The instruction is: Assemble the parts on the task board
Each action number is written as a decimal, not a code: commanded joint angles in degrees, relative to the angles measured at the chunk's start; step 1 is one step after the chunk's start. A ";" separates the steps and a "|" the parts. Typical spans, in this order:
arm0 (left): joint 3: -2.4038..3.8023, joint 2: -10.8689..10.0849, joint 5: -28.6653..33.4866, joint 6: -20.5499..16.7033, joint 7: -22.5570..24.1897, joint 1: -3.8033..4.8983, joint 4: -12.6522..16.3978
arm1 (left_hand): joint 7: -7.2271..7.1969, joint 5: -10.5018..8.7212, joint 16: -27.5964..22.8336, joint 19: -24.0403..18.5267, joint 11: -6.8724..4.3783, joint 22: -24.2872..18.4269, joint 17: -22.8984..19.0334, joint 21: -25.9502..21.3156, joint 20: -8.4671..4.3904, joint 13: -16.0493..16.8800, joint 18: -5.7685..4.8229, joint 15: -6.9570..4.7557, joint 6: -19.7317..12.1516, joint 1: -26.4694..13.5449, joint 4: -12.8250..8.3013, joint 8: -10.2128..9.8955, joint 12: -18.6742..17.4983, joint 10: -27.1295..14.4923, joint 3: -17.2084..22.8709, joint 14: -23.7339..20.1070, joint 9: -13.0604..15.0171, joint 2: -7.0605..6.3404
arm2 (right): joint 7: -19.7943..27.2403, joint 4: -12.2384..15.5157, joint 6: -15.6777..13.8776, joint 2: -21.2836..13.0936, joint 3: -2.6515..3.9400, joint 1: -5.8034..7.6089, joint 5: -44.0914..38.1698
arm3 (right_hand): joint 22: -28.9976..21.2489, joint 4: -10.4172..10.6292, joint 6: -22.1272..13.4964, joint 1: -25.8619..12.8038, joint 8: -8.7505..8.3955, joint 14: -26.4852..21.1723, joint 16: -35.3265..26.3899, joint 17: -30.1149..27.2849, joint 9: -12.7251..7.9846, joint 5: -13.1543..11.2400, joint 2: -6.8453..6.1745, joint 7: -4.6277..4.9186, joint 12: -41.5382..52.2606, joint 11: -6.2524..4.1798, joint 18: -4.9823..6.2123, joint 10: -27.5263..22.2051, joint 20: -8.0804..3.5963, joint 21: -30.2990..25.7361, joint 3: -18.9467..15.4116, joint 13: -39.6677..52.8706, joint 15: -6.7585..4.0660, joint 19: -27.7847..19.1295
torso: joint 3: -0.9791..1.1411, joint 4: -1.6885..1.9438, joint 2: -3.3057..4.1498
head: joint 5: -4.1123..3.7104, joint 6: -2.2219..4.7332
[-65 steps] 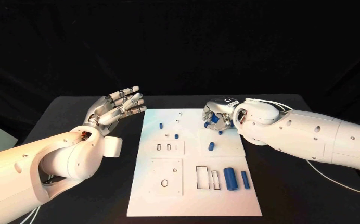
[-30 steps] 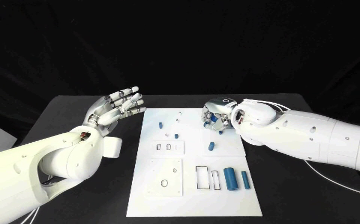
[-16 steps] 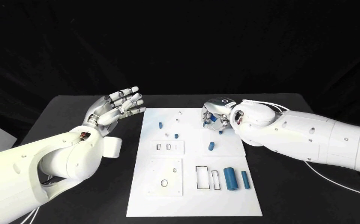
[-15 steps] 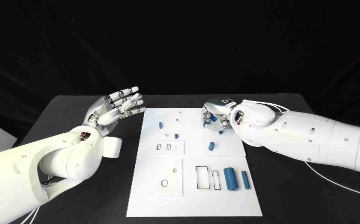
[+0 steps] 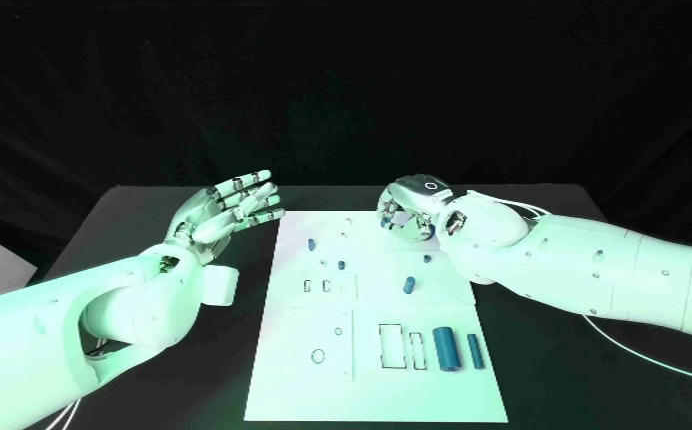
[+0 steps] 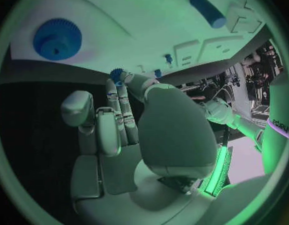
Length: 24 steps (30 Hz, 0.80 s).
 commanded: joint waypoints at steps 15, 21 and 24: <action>0.06 0.96 0.34 1.49 0.41 0.11 -0.03 | 6.14 -0.24 0.09 0.32 0.05 -0.11 0.00 0.15 -0.05 0.01 1.19 -0.01 0.41 0.10 0.15 0.29 0.11 0.03 0.38 0.05 0.03 0.53 | -1.21 -7.01 -4.67 8.10 0.18 -0.03 -0.50 | 0.47 -1.59 -0.08 0.96 0.20 2.16 0.30 -0.07 0.35 0.80 0.69 0.09 0.00 -1.77 -1.11 2.12 -0.03 0.45 1.65 1.20 -0.48 -0.11 | -0.06 0.27 0.21 | 1.00 0.14; 0.07 1.26 0.34 1.52 0.40 0.12 -0.20 | 6.14 -0.24 0.09 0.32 0.05 -0.11 0.00 0.15 -0.05 0.01 1.19 -0.01 0.41 0.10 0.15 0.29 0.11 0.03 0.38 0.05 0.03 0.53 | -0.82 -9.28 -3.65 9.95 0.13 -0.42 0.05 | 0.48 -1.52 -0.13 0.45 0.23 2.09 0.24 -0.31 0.55 0.86 0.61 0.08 -0.04 -1.76 -1.08 2.08 0.03 0.46 1.63 1.25 -0.44 -0.28 | -0.29 0.60 0.41 | 0.88 0.20; 0.07 1.48 0.34 1.55 0.35 0.12 -0.29 | 6.14 -0.24 0.09 0.32 0.05 -0.11 0.00 0.15 -0.05 0.01 1.19 -0.01 0.41 0.10 0.15 0.29 0.11 0.03 0.38 0.05 0.03 0.53 | -0.34 -10.24 -3.42 10.64 0.10 -0.58 0.49 | 0.48 -1.52 -0.13 0.45 0.23 2.09 0.24 -0.31 0.55 0.86 0.61 0.08 -0.04 -1.76 -1.08 2.08 0.03 0.46 1.63 1.25 -0.44 -0.28 | -0.33 0.65 0.41 | 0.89 0.17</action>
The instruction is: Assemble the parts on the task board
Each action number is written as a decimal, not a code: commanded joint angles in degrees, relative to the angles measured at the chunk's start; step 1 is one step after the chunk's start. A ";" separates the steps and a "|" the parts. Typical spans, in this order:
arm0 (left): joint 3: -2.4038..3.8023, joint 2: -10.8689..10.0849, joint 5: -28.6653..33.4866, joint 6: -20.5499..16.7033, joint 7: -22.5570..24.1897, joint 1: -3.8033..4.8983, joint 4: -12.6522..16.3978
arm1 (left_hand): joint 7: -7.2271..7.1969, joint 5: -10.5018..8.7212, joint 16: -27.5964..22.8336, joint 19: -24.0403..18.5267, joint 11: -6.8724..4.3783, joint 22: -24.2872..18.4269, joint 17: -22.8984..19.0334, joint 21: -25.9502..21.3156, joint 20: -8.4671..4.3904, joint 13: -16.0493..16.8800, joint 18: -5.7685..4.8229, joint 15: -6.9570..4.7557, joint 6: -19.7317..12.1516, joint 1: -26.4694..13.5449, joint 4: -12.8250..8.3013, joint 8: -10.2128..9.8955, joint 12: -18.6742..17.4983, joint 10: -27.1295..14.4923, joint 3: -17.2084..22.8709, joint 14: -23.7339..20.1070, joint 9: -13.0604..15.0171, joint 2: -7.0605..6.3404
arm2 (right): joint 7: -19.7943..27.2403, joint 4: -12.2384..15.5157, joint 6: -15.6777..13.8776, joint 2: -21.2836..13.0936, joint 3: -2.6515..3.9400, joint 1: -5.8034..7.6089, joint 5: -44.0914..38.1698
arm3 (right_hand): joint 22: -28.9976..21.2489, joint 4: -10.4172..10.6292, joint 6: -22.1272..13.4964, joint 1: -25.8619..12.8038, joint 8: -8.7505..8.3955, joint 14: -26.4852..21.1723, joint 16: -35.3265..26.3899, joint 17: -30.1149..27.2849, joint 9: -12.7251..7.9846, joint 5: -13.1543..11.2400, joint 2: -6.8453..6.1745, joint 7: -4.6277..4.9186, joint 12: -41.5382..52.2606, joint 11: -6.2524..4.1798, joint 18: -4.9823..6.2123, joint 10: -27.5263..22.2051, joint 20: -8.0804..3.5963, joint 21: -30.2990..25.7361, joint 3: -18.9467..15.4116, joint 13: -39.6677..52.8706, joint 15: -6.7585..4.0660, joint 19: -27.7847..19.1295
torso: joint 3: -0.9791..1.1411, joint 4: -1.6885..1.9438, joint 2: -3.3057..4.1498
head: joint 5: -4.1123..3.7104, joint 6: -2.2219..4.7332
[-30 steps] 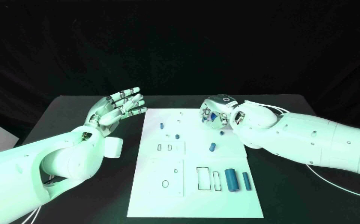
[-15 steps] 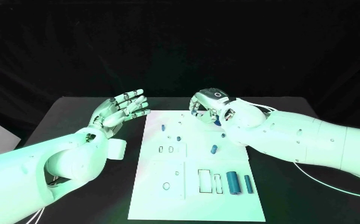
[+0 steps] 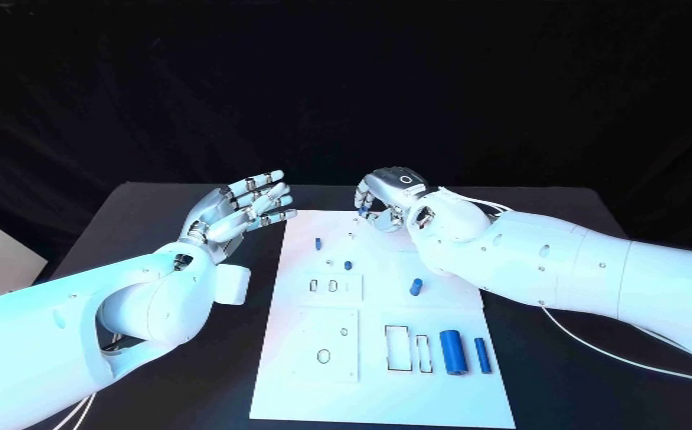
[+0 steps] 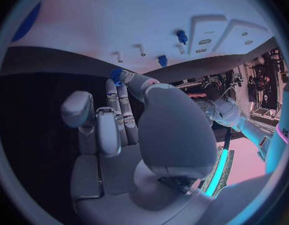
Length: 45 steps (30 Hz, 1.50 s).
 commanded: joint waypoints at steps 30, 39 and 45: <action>0.07 0.41 0.14 0.97 0.12 0.56 0.15 | 6.16 -0.26 0.01 0.33 0.06 -0.07 -0.03 0.15 -0.05 0.00 1.19 0.00 0.27 0.10 -0.03 0.25 0.05 0.00 0.26 -0.12 0.00 0.55 | 1.58 -4.16 3.47 3.38 -0.26 -0.83 1.17 | -0.22 -1.12 -0.29 -0.14 0.23 2.02 0.09 -0.29 0.33 0.55 0.42 0.06 0.10 -1.76 -1.00 1.97 0.09 0.03 1.19 1.31 -0.43 -0.61 | -0.09 0.05 0.30 | 0.81 -0.46; 0.07 0.49 0.14 0.94 0.11 0.65 0.15 | 6.16 -0.26 0.01 0.33 0.06 -0.07 -0.03 0.15 -0.05 0.00 1.19 0.00 0.27 0.10 -0.03 0.25 0.05 0.00 0.26 -0.12 0.00 0.55 | 1.79 -5.16 3.89 4.04 -0.29 -1.08 1.37 | -0.38 -1.09 -0.39 -0.31 0.20 2.00 0.08 -0.36 0.39 0.59 0.39 0.07 0.06 -1.73 -0.96 1.88 0.11 -0.11 1.16 1.31 -0.42 -0.76 | -0.13 -0.01 0.30 | 1.05 -0.62; 0.07 0.50 0.14 0.93 0.10 0.67 0.15 | 6.16 -0.26 0.01 0.33 0.06 -0.07 -0.03 0.15 -0.05 0.00 1.19 0.00 0.27 0.10 -0.03 0.25 0.05 0.00 0.26 -0.12 0.00 0.55 | 1.32 -5.77 4.19 4.52 -0.30 -1.13 1.40 | -0.32 -1.11 -0.52 -0.40 0.15 1.99 0.11 -0.34 0.44 0.64 0.38 0.09 0.02 -1.71 -0.96 1.75 0.13 -0.08 1.19 1.30 -0.40 -0.79 | -0.11 -0.04 0.29 | 1.06 -0.46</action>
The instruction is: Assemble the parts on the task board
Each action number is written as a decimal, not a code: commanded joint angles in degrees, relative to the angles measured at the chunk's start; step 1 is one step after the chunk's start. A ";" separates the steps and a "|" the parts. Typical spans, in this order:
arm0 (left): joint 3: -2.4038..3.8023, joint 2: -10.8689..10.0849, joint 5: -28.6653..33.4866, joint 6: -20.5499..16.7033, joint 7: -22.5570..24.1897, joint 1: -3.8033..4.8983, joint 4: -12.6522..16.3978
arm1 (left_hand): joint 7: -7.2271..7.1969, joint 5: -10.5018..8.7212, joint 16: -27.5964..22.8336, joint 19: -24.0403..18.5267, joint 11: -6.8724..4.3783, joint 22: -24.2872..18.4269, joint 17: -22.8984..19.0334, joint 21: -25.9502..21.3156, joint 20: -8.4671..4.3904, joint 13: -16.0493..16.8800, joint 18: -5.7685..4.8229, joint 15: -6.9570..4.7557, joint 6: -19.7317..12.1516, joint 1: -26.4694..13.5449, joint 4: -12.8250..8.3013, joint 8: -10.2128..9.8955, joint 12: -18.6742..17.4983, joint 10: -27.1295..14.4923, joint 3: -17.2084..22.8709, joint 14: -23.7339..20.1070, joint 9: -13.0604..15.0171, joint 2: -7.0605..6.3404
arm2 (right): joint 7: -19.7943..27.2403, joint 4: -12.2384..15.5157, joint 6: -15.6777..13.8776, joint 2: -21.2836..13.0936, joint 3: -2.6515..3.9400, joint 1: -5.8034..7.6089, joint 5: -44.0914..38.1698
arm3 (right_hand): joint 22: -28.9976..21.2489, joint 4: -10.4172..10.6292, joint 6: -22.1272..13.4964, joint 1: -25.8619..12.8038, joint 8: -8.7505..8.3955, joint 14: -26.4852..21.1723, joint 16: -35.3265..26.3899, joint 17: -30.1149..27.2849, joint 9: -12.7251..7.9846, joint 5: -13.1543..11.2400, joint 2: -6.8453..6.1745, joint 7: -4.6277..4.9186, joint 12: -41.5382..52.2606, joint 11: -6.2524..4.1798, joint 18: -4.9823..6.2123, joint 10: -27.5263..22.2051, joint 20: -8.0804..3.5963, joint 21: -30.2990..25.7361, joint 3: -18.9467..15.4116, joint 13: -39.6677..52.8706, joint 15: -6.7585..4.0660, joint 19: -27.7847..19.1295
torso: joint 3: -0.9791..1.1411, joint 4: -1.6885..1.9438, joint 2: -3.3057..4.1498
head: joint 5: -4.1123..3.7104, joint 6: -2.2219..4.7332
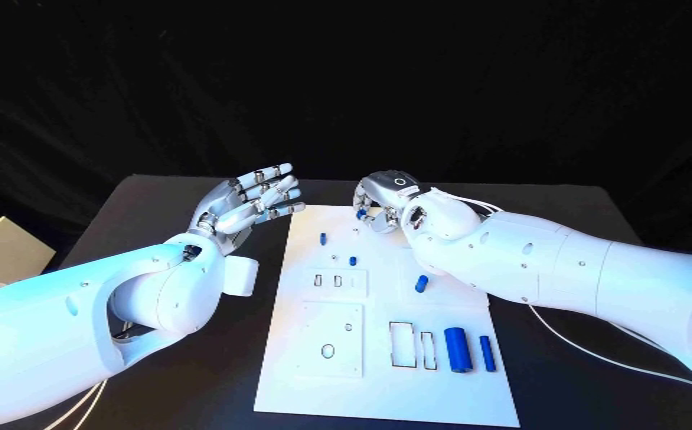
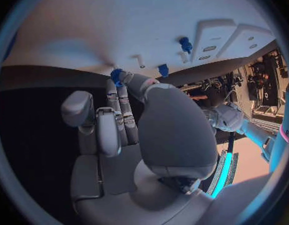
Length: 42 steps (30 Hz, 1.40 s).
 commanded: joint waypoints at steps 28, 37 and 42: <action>0.05 -0.12 0.08 0.27 0.27 0.23 -0.09 | 6.27 -0.27 -0.15 0.35 0.14 -0.18 -0.07 0.12 -0.04 -0.03 1.17 0.05 0.20 0.09 -0.06 0.23 -0.12 0.14 0.40 -0.22 -0.03 0.62 | 0.66 3.18 -0.06 -2.63 -0.05 -0.06 1.49 | -8.77 -0.09 -9.43 -3.29 -5.03 0.46 -1.02 -4.31 1.20 2.45 -1.84 0.60 0.65 1.91 0.94 -17.76 3.04 -8.98 -6.82 -1.07 2.66 -5.75 | 0.10 -0.40 -0.12 | 0.02 0.39; 0.05 -0.76 0.25 0.88 0.50 0.24 -0.52 | 6.27 -0.28 -0.20 0.35 0.14 -0.20 -0.10 0.11 -0.04 -0.04 1.16 0.06 0.15 0.10 -0.08 0.22 -0.16 0.05 0.43 -0.35 -0.05 0.61 | 0.57 13.91 -2.98 -14.34 0.58 1.82 6.35 | -6.39 2.74 -9.19 -0.06 -6.33 0.89 -0.38 -3.74 1.31 2.97 0.33 1.66 5.72 0.74 0.35 -12.78 2.24 -8.33 -14.23 -0.48 1.76 -2.93 | 0.28 -1.72 -0.68 | -0.25 0.93; 0.04 -1.00 0.25 1.17 0.68 0.24 -0.94 | 6.22 -0.30 -0.25 0.26 0.08 -0.25 -0.11 0.05 -0.03 -0.07 1.12 0.06 0.02 0.04 -0.08 0.17 -0.25 -0.23 0.38 -0.41 -0.08 0.49 | -0.27 17.04 -2.86 -19.86 0.82 2.67 8.30 | -3.17 6.78 -7.69 -3.12 -6.16 1.37 0.58 -1.93 1.55 -3.60 -0.72 0.85 8.66 -0.72 -0.19 -5.24 1.59 -6.03 -14.15 0.94 0.72 -1.00 | 0.60 -2.62 -1.00 | -0.14 1.10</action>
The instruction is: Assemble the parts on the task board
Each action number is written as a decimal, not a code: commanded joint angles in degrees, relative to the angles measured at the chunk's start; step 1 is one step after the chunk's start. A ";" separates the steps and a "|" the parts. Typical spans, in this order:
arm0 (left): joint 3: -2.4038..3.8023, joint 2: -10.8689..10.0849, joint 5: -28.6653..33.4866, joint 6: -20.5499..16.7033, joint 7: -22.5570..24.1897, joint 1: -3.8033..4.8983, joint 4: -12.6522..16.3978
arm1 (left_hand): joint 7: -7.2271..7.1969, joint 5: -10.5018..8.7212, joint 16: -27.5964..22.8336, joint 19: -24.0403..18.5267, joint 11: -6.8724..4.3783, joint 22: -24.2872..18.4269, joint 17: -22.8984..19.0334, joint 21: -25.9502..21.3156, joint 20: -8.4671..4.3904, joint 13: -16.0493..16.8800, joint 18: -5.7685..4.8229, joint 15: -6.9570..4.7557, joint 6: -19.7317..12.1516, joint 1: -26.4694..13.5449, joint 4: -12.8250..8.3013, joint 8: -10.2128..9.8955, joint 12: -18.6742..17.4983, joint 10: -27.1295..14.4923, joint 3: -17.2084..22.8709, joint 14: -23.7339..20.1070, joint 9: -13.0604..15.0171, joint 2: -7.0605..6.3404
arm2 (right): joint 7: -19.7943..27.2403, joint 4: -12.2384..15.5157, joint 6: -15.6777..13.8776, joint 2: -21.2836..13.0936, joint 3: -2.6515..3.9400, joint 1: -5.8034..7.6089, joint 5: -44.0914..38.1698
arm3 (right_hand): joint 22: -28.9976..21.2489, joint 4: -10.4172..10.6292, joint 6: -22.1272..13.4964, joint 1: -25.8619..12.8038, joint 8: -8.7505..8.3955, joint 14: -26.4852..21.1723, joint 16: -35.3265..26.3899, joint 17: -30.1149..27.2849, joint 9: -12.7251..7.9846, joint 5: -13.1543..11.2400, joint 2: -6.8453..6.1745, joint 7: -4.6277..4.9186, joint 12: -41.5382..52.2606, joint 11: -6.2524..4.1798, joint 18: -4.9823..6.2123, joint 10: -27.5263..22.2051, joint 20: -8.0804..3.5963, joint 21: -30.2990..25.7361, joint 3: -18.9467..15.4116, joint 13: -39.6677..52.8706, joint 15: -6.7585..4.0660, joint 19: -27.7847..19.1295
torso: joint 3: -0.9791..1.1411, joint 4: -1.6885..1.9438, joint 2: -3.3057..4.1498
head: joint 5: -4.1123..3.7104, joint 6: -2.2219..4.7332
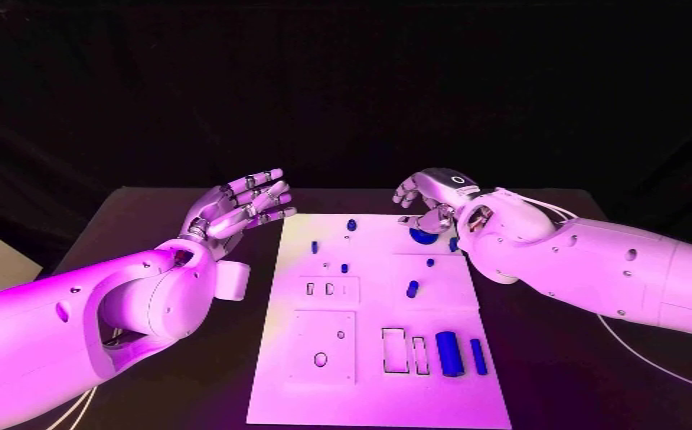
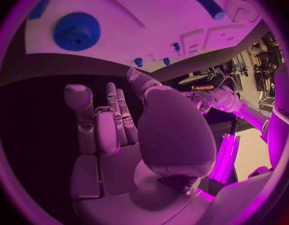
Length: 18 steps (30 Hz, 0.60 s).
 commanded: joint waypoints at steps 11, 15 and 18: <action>0.05 0.68 0.14 2.08 0.80 0.11 -0.93 | 6.20 -0.31 -0.32 0.24 0.06 -0.10 -0.11 0.04 -0.04 -0.07 1.12 0.06 0.05 0.01 0.08 0.18 -0.28 -0.22 0.20 -0.65 -0.07 0.44 | -5.01 -0.23 4.62 -4.82 0.15 0.78 13.83 | 12.60 10.11 -5.02 6.83 2.58 4.29 7.14 15.55 2.43 0.13 0.67 -0.16 62.21 -1.63 -2.82 13.63 -1.07 9.37 -14.31 65.28 -1.28 6.33 | 0.95 -1.32 -0.46 | -0.53 -0.09; 0.05 1.00 0.11 2.34 0.79 0.10 -1.22 | 6.20 -0.31 -0.32 0.24 0.06 -0.10 -0.11 0.04 -0.04 -0.07 1.12 0.06 0.05 0.01 0.08 0.18 -0.28 -0.22 0.20 -0.65 -0.07 0.44 | -5.91 -1.74 6.97 -4.25 0.13 0.61 14.76 | 17.04 10.21 -6.97 6.66 4.03 5.30 9.00 21.29 3.03 1.11 1.26 0.58 74.11 -0.70 -3.57 19.74 -0.38 13.02 -17.29 78.71 -0.48 8.00 | 1.09 -1.22 -0.34 | -0.67 -0.23; 0.04 1.16 0.10 2.47 0.80 0.09 -1.45 | 6.19 -0.31 -0.37 0.23 0.05 -0.12 -0.14 0.02 -0.04 -0.07 1.11 0.06 0.04 -0.02 0.09 0.18 -0.30 -0.26 0.19 -0.81 -0.08 0.42 | -6.21 -2.71 8.27 -3.38 0.11 0.25 14.87 | 18.33 10.29 -7.91 5.88 4.43 5.41 9.21 21.94 3.14 1.20 1.28 0.84 76.49 -0.32 -3.79 21.66 -0.06 14.05 -18.36 81.52 -0.21 8.39 | 1.18 -1.13 -0.20 | -0.83 -0.15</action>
